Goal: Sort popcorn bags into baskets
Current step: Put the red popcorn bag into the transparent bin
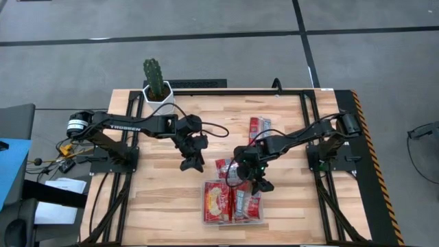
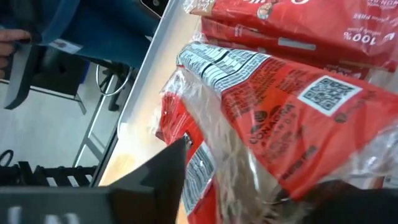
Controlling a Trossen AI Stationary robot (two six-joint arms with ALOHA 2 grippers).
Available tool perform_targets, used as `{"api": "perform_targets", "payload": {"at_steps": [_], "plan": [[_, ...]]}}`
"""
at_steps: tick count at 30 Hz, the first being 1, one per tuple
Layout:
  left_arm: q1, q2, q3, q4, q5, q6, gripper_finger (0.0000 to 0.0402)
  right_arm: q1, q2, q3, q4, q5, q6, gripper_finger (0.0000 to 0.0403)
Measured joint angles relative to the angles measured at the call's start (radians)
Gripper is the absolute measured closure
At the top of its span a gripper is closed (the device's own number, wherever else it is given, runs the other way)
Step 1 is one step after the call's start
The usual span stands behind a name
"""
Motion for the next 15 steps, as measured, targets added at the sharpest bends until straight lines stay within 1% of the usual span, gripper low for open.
{"api": "perform_targets", "payload": {"at_steps": [2, 5, 10, 15], "plan": [[0.0, 0.0, 0.0, -0.01, -0.008, 0.014, 0.0192, 0.0, 0.0, 0.017, -0.02, 0.003, 0.015, 0.0171], [0.0, 0.0, 0.0, -0.017, -0.037, 0.035, 0.0192, 0.0, 0.0, 0.075, -0.079, 0.029, 0.01, 0.0162], [0.002, 0.0, 0.0, -0.019, -0.106, 0.069, 0.0192, 0.01, 0.0, 0.168, -0.179, 0.088, -0.044, 0.0171], [0.003, 0.0, 0.0, -0.02, -0.186, 0.095, 0.0192, 0.021, 0.0, 0.204, -0.234, 0.135, -0.058, 0.0182]]}}
